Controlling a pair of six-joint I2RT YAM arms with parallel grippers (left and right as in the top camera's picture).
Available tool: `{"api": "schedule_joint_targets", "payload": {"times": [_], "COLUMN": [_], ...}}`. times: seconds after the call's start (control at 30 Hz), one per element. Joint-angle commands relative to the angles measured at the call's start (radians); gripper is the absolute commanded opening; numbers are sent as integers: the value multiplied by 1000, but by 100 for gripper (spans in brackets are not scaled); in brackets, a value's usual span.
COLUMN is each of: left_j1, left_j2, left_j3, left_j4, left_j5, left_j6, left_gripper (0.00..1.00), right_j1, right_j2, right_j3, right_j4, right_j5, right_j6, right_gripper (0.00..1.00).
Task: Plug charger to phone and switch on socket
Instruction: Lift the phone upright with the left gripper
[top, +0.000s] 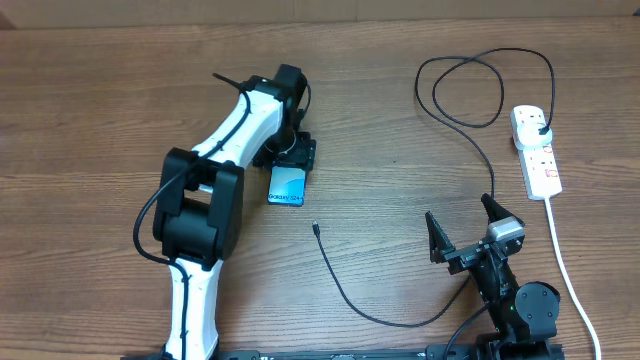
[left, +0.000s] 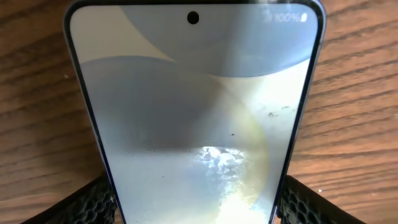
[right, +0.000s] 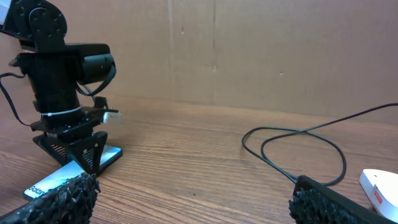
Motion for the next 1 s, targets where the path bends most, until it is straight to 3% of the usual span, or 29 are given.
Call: {"api": "schedule_joint_targets", "payload": {"times": [0.0,0.23,0.33,0.5,0.57,0.63,0.73,0.83,0.97], "left_j1": [32,34,14,-22,-25,-25,-25,-31,-37], "left_j2": [31,32,32,34,34,34,36,41,43], "left_j3": [9,8,2,-2,-2,-2,-3,-12,-29], "left_j4": [2,43,51,105,138,155,190,195,193], "left_j5": [192,85,29,-87,-89,-97,-132,-137,-134], "left_j6": [23,18,-41,-93,-93,-93,-93,-111,-138], "left_gripper": [72,74,75,85,98,100,99,92,92], "right_j1": [-3,-3,-4,-3,-4,-4,-3,-3,-2], "right_j2": [-9,-9,-9,-9,-9,-9,-9,-9,-9], "right_j3": [-10,-10,-10,-10,-10,-10,-10,-10,-10], "right_j4": [5,5,5,5,6,5,5,6,6], "right_j5": [-5,-5,-5,-5,-5,-5,-5,-6,-9], "right_j6": [-2,-1,-2,-2,-1,-1,-1,-1,-1], "right_gripper": [100,100,100,100,100,100,100,100,100]}}
